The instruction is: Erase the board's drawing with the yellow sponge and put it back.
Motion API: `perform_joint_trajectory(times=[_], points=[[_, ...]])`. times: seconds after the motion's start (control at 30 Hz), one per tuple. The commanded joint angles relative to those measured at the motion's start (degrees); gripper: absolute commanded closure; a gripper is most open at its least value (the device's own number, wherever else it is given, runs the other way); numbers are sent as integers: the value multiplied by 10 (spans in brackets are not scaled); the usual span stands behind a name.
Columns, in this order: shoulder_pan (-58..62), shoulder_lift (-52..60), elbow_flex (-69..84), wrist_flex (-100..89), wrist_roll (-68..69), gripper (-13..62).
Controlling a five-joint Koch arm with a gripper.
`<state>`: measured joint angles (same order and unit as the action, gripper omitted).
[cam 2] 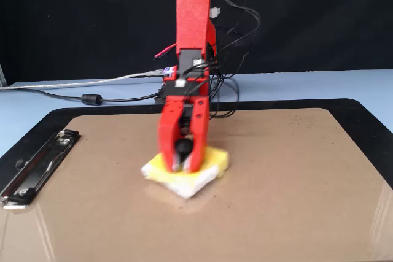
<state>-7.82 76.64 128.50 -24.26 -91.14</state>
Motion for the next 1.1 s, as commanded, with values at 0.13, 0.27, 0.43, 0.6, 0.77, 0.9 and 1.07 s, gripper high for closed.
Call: perform_joint_trajectory(times=[0.13,0.27,0.43,0.6,0.77,0.9,1.07], points=[[-103,153,147,-5,-62,574],[-106,84,85,-6,-60,574],[-132,67,33,1,-61,574],[-231,193,27,120,-91,574],[-365,246,-18,224,-169,574],[-440,213,-40,226,-174,574],[-447,190,-49,226,-174,573]])
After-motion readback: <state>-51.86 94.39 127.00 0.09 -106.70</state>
